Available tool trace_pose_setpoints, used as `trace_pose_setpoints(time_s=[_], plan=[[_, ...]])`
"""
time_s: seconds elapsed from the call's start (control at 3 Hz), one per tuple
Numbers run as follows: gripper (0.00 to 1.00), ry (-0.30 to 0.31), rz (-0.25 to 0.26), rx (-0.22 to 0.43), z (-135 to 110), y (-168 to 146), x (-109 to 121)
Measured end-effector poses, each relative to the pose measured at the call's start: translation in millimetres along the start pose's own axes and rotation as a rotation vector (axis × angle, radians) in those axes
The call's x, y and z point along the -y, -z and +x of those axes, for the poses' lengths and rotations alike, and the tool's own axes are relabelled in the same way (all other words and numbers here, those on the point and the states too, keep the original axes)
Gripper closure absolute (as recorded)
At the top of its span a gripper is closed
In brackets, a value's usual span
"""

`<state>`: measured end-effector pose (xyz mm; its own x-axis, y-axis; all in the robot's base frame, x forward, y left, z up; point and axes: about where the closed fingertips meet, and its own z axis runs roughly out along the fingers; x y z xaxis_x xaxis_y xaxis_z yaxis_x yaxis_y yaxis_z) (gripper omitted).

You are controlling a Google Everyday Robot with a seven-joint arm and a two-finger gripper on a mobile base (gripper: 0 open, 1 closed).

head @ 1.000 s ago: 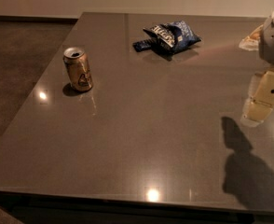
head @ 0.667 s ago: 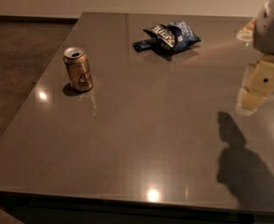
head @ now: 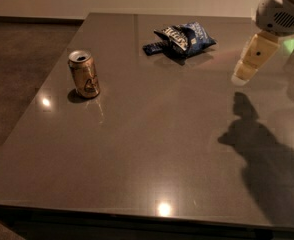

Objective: Pick blue chip bag

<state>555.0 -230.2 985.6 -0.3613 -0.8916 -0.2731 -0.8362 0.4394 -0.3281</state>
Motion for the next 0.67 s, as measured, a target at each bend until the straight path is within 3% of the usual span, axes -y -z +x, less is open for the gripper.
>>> trace_pose_setpoints(time_s=[0.33, 0.67], plan=[[0.0, -0.127, 0.037, 0.062, -4, -23, 45], [0.0, -0.289, 0.051, 0.139, -16, -66, 96]])
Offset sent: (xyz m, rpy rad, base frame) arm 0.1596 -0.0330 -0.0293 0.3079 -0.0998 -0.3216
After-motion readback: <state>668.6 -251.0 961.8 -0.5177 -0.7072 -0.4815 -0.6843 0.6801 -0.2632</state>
